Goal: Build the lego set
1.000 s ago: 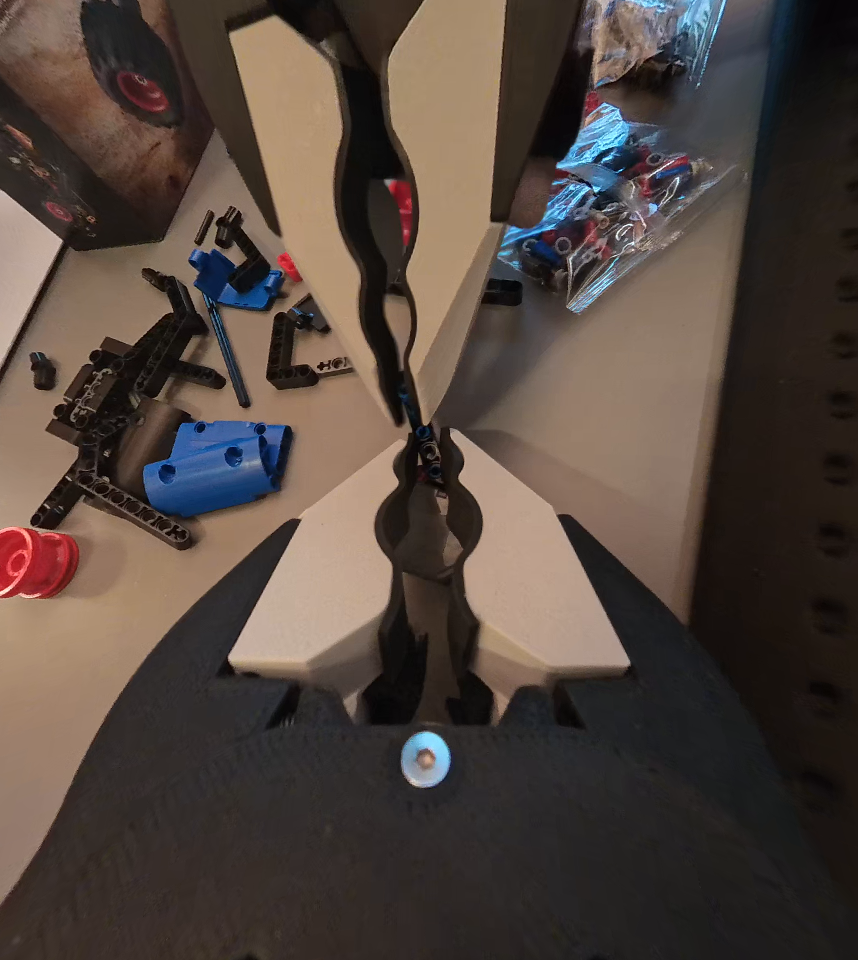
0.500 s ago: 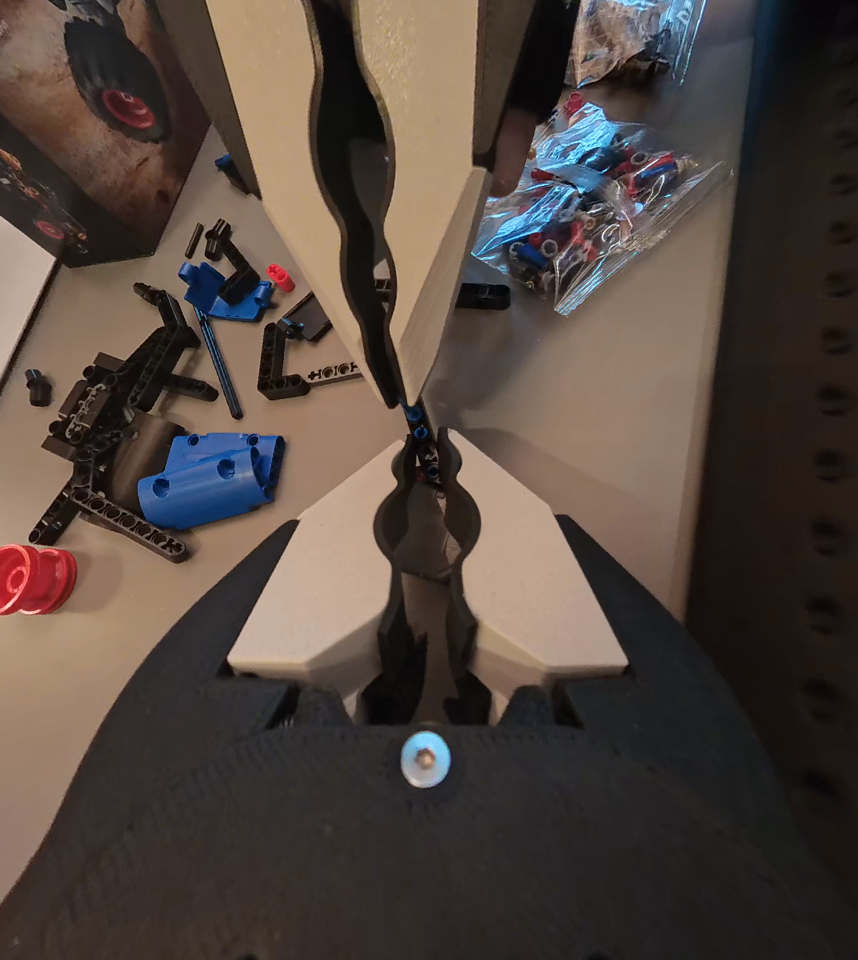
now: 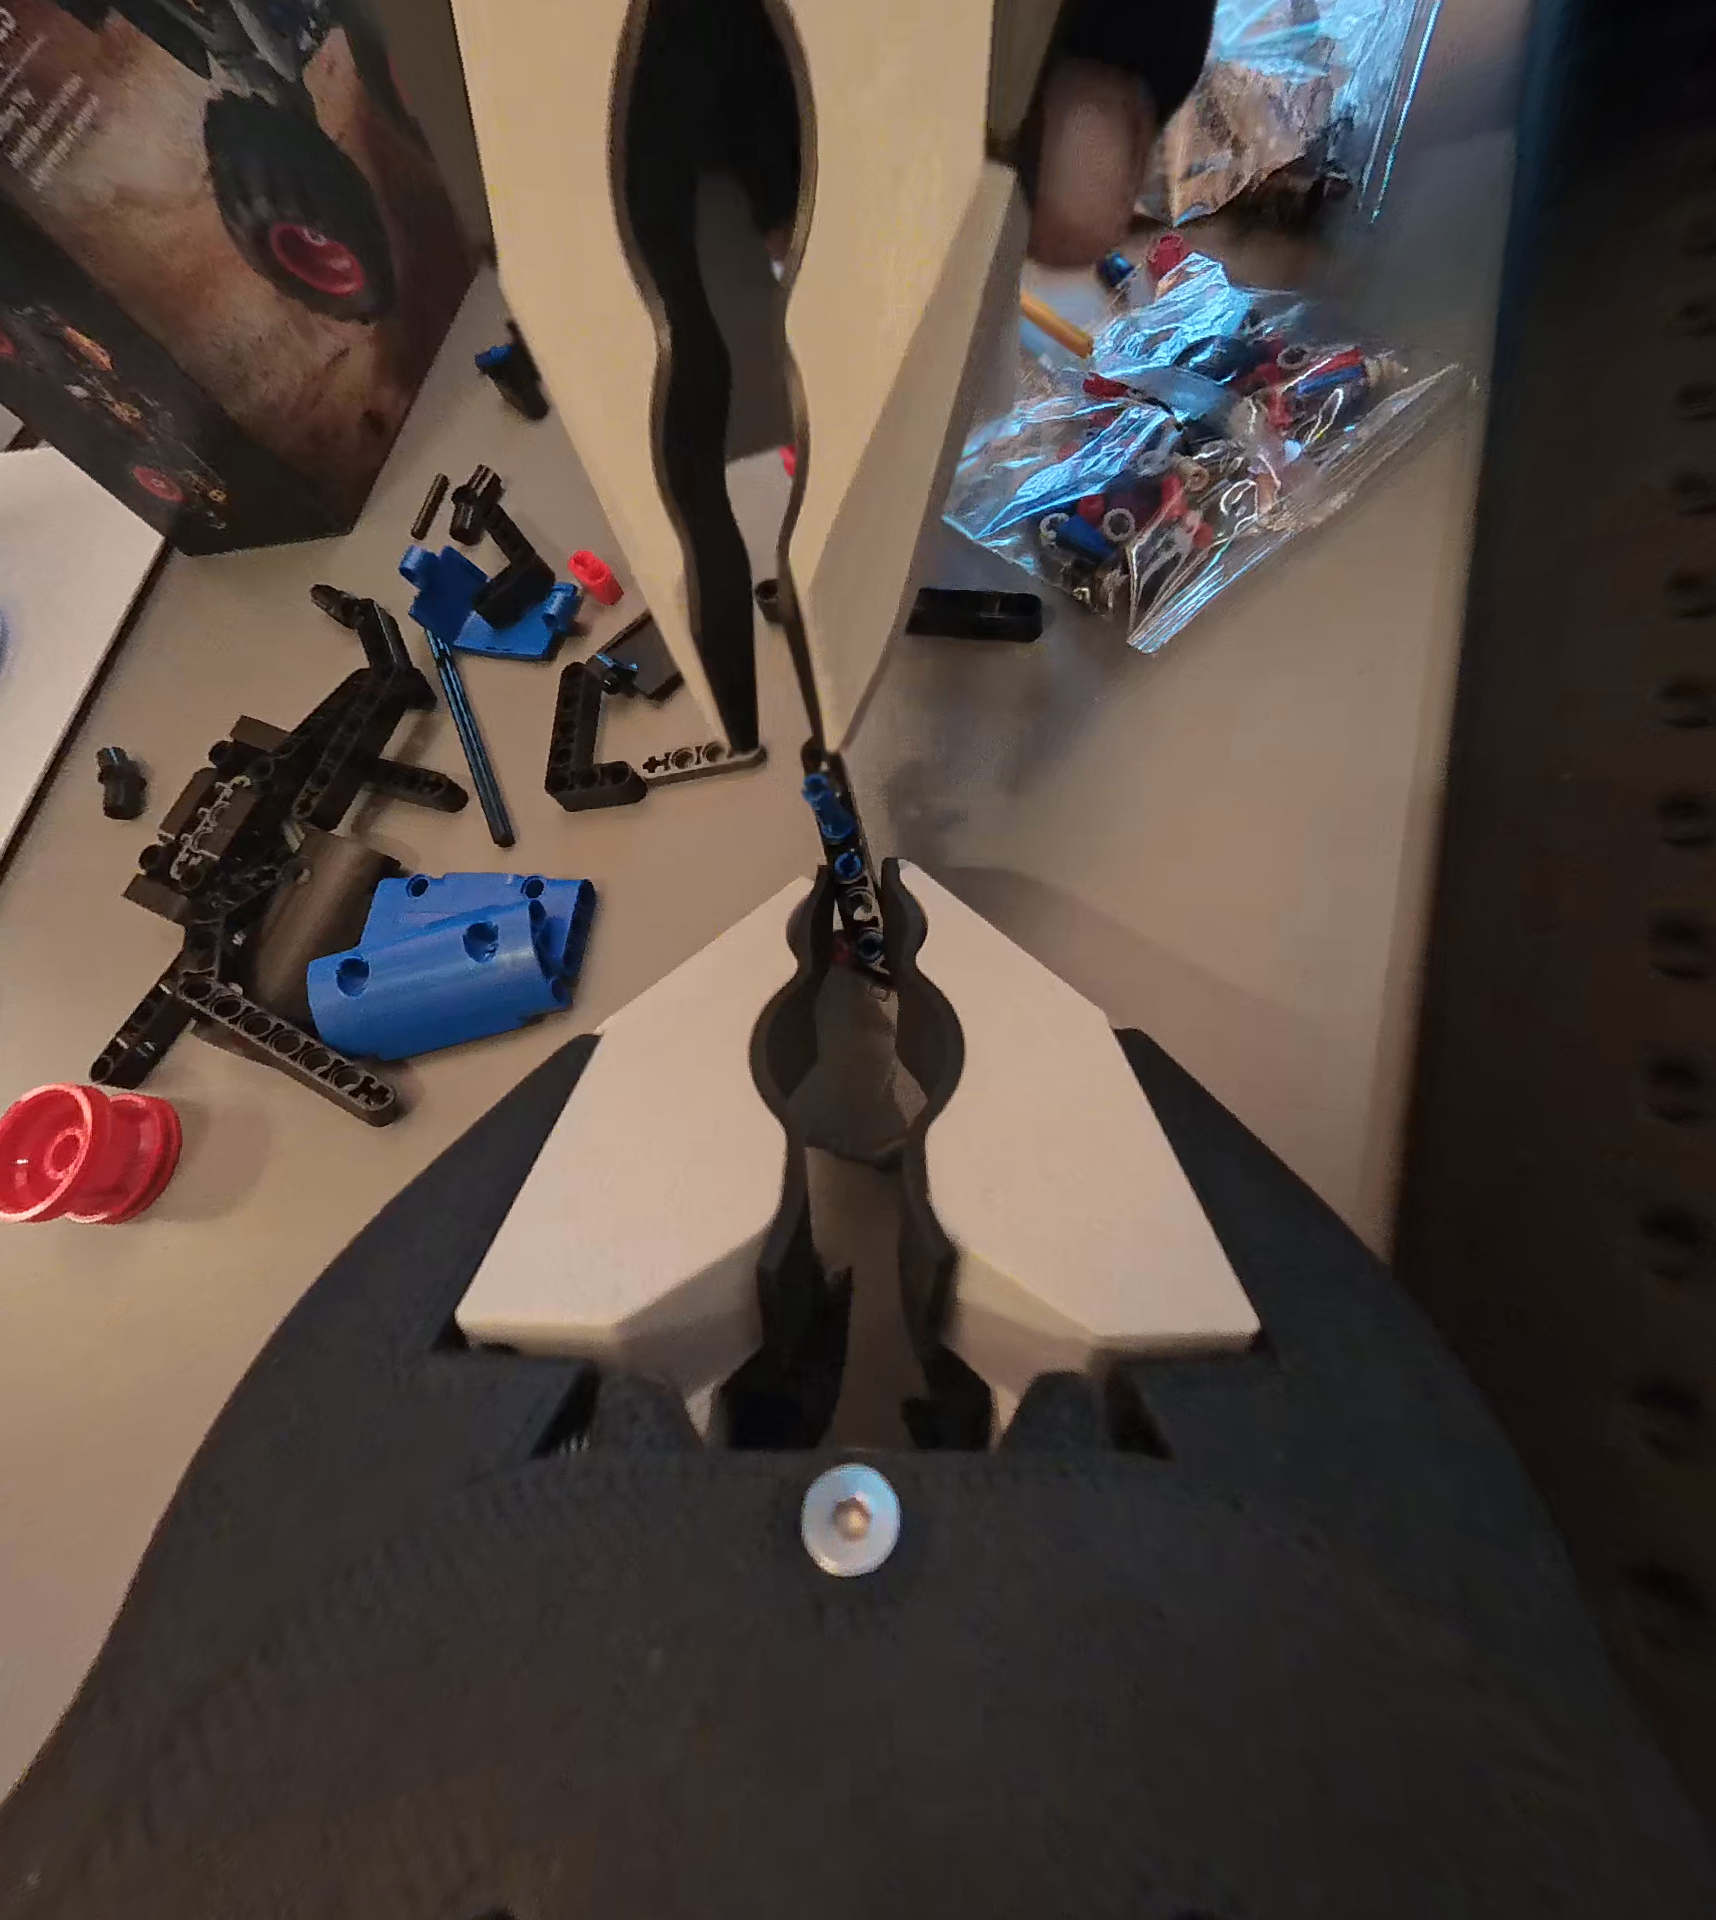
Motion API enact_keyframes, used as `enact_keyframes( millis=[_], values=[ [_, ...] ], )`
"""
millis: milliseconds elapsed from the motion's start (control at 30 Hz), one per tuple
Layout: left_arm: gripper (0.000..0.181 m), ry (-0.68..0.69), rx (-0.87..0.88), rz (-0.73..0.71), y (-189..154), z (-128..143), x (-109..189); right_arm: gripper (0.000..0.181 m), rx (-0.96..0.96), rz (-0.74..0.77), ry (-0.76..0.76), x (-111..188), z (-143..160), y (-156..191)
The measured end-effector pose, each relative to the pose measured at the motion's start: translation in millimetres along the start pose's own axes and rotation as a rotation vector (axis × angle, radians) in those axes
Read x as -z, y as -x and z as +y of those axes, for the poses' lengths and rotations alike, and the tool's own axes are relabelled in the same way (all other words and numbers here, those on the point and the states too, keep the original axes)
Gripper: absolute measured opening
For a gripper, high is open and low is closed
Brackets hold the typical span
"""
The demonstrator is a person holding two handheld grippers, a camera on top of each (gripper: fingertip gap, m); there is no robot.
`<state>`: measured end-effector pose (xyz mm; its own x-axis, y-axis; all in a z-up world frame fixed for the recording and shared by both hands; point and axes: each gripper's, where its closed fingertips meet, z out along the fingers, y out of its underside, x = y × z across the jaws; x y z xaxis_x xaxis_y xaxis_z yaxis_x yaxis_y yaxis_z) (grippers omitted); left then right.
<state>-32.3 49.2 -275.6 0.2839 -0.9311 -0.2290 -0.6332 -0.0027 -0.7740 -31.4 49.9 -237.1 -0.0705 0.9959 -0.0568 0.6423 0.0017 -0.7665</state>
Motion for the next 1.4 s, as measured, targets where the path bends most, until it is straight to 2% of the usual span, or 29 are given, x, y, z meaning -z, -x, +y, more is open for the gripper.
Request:
enact_keyframes(
  millis=[167, 267, 433, 667, 800, 967, 1100, 1200, 1400],
  values=[
    [0.006, 0.024, -0.055, -0.053, 6.1, 2.3, 1.5, 0.010, -0.013, 0.091, -0.019, 13.0, -0.7, -11.4],
    [0.007, 0.038, -0.099, -0.083, 7.5, 2.2, 1.2, 0.017, 0.021, 0.144, 0.030, 10.4, 7.7, -14.8],
    [0.008, 0.059, -0.104, -0.105, 12.8, 5.6, 1.6, 0.020, 0.031, 0.171, 0.046, 15.2, 9.2, -13.9],
    [0.019, 0.038, -0.040, -0.099, 18.6, 6.0, 6.8, 0.019, 0.001, 0.295, 0.015, 58.9, 14.6, -24.6],
    [0.024, 0.008, -0.011, -0.106, 21.7, 2.6, 13.3, 0.020, -0.031, 0.441, 0.023, 111.6, 27.1, -30.0],
    [0.023, -0.045, -0.001, -0.128, 28.8, -10.9, 21.7, 0.019, -0.148, 0.661, 0.073, 207.0, 69.5, -29.4],
    [0.022, -0.075, -0.030, -0.118, 25.8, -34.4, 21.3, 0.020, -0.264, 0.773, 0.178, 261.0, 124.5, -18.9],
    [0.021, -0.076, -0.070, -0.074, 15.4, -57.4, 9.4, 0.021, -0.343, 0.779, 0.217, 272.7, 159.9, -7.8],
    [0.021, -0.047, -0.194, 0.053, -17.3, -109.2, -41.5, 0.024, -0.389, 0.719, 0.311, 254.7, 205.5, 8.2]
  ],
)
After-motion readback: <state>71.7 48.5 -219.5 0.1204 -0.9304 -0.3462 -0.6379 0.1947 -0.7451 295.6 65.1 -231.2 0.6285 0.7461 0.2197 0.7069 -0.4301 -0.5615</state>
